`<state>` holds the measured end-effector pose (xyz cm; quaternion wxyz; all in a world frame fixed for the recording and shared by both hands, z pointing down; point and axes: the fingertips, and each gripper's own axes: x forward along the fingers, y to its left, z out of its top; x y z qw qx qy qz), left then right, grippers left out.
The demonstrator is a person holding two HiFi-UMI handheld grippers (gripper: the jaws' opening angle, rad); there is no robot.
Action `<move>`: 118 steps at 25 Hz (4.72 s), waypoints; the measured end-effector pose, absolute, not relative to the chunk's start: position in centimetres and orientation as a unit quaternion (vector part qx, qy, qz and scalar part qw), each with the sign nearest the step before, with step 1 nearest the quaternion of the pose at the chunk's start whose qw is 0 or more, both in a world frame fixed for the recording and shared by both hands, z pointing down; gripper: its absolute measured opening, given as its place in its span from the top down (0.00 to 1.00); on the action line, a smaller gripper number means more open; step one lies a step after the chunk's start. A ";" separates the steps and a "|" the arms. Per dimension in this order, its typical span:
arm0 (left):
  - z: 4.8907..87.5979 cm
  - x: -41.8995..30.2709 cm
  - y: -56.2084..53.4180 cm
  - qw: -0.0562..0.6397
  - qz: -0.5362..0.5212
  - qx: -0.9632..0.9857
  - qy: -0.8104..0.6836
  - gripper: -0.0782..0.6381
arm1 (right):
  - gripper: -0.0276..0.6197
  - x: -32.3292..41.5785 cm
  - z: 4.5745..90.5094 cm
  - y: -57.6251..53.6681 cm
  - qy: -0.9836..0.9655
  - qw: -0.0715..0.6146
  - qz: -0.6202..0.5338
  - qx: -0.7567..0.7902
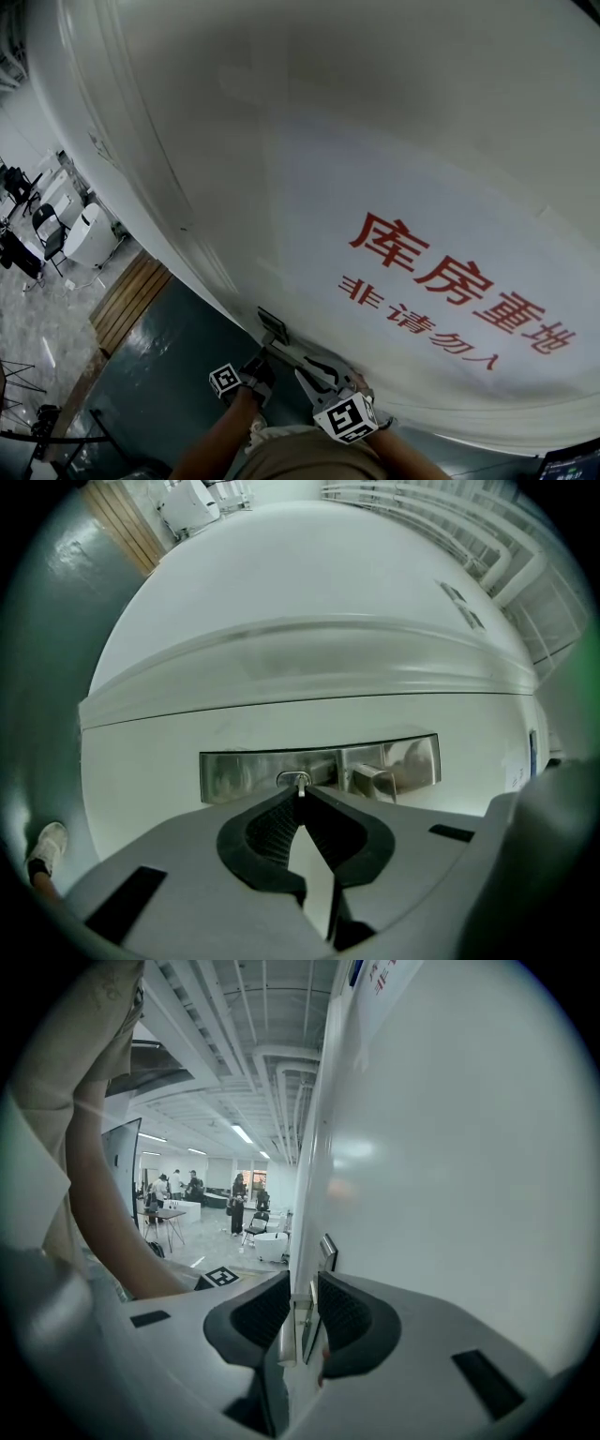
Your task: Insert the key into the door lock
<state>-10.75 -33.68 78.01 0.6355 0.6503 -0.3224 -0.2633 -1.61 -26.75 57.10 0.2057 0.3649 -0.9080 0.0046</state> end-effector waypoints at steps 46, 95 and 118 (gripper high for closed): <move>78.0 -10.0 -35.0 0.624 -0.264 0.663 -0.317 0.85 | 0.81 -1.8 57.4 -27.3 -0.907 0.211 0.003 0.365; 78.2 -9.7 -35.4 0.622 -0.249 0.664 -0.330 0.85 | 0.81 -2.3 58.2 -26.3 -0.903 0.221 0.018 0.368; 77.6 -12.7 -36.6 0.526 -0.235 0.705 -0.414 0.64 | 0.81 -3.4 58.2 -24.3 -0.913 0.223 0.017 0.341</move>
